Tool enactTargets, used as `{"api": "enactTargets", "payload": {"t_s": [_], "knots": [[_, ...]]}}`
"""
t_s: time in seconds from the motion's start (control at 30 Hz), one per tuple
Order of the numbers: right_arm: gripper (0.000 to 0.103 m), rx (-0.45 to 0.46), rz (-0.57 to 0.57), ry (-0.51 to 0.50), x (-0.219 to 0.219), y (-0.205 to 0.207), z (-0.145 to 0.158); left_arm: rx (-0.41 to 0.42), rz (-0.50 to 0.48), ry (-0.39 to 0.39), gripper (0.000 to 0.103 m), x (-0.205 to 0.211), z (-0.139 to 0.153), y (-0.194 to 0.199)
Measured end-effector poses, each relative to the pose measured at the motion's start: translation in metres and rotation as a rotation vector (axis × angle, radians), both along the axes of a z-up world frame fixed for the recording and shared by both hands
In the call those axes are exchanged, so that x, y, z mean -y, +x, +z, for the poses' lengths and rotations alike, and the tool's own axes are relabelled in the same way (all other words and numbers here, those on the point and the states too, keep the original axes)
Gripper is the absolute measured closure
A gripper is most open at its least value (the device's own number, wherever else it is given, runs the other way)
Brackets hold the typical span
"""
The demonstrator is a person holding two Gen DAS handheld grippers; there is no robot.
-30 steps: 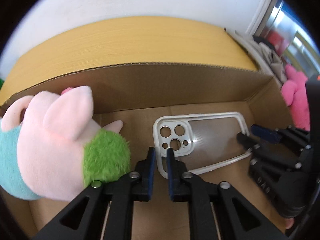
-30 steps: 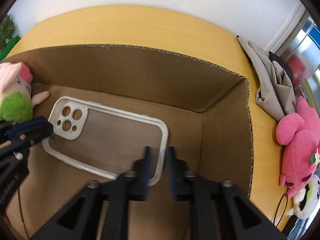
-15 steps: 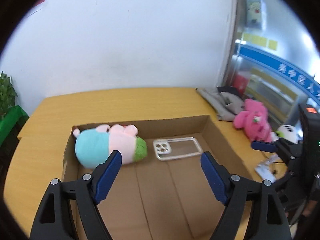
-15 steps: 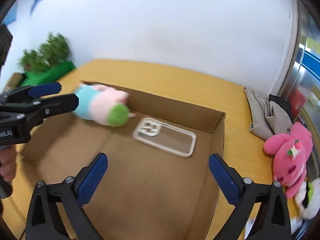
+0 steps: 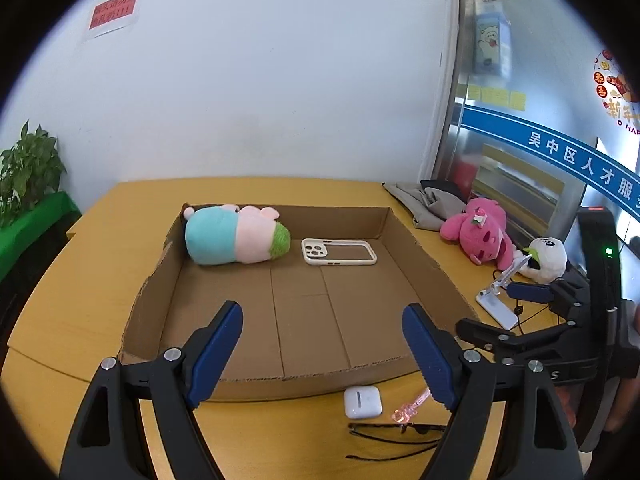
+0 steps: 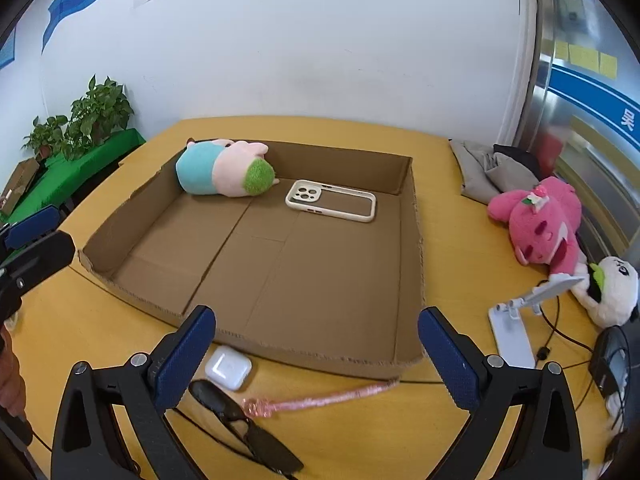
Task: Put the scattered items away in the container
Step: 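Withdraw the open left gripper from the box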
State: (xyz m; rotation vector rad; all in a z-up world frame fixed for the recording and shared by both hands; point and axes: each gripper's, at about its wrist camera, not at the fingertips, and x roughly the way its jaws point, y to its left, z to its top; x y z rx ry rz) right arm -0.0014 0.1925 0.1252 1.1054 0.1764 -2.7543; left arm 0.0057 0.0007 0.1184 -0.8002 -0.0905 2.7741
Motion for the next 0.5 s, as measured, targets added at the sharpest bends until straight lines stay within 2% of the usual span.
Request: {"api": "enactTargets", "payload": {"t_s": [0.17, 0.3, 0.5], "knots": [[0.000, -0.007, -0.004, -0.025, -0.005, 0.017, 0.001, 0.005, -0.001, 0.013, 0.021, 0.005, -0.003, 0.004], [0.000, 0.001, -0.003, -0.023, -0.003, 0.014, -0.002, 0.017, 0.017, -0.012, 0.021, 0.009, -0.010, -0.001], [0.000, -0.016, 0.007, -0.036, 0.006, -0.004, -0.017, 0.073, 0.025, -0.034, 0.021, 0.019, -0.043, -0.034]]}}
